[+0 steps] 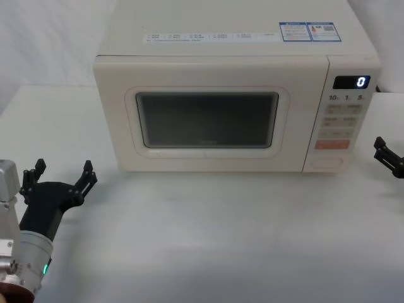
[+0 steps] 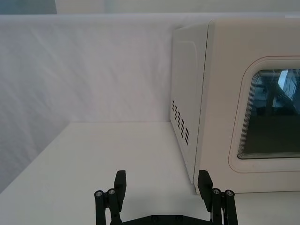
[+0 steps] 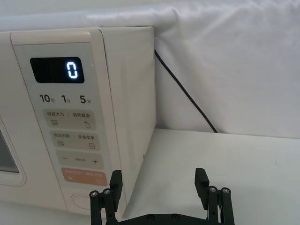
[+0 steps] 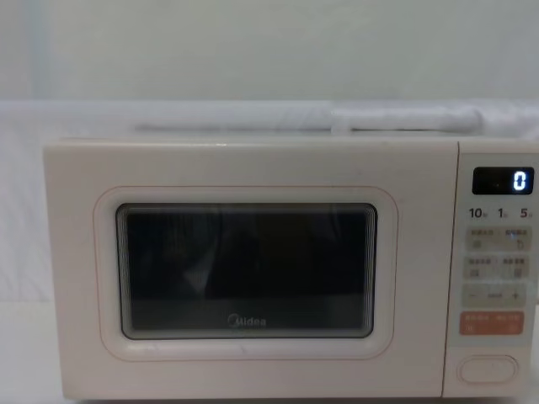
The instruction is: Press the button to open the microwave door with one hand; close the microwave door with the other hand.
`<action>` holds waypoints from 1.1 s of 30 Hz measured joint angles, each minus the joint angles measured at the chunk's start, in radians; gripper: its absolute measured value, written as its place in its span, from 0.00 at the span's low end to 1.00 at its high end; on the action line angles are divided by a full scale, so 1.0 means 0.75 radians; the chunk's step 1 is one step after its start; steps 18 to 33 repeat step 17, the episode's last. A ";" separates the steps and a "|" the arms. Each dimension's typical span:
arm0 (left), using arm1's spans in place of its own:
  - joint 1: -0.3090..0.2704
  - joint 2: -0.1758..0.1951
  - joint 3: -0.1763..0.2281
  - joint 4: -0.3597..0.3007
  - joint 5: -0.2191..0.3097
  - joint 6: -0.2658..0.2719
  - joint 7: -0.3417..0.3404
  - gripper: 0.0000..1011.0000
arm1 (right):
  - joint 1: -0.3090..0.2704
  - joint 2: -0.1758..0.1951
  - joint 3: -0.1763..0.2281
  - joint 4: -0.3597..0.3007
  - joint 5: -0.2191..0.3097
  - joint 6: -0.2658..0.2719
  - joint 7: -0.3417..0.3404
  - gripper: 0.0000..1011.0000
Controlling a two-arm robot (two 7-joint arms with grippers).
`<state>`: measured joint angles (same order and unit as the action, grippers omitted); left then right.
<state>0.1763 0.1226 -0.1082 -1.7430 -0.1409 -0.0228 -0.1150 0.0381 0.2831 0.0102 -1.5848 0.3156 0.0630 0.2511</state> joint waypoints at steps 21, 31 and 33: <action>0.000 0.000 0.000 0.000 0.000 0.000 0.000 0.99 | 0.000 0.000 0.000 0.000 0.000 0.000 0.000 0.99; 0.000 0.000 0.000 0.000 0.000 0.000 0.000 0.99 | 0.000 0.000 0.000 0.000 0.000 0.000 0.000 0.99; 0.000 0.000 0.000 0.000 0.000 0.000 0.000 0.99 | 0.000 0.000 0.000 0.000 0.000 0.000 0.000 0.99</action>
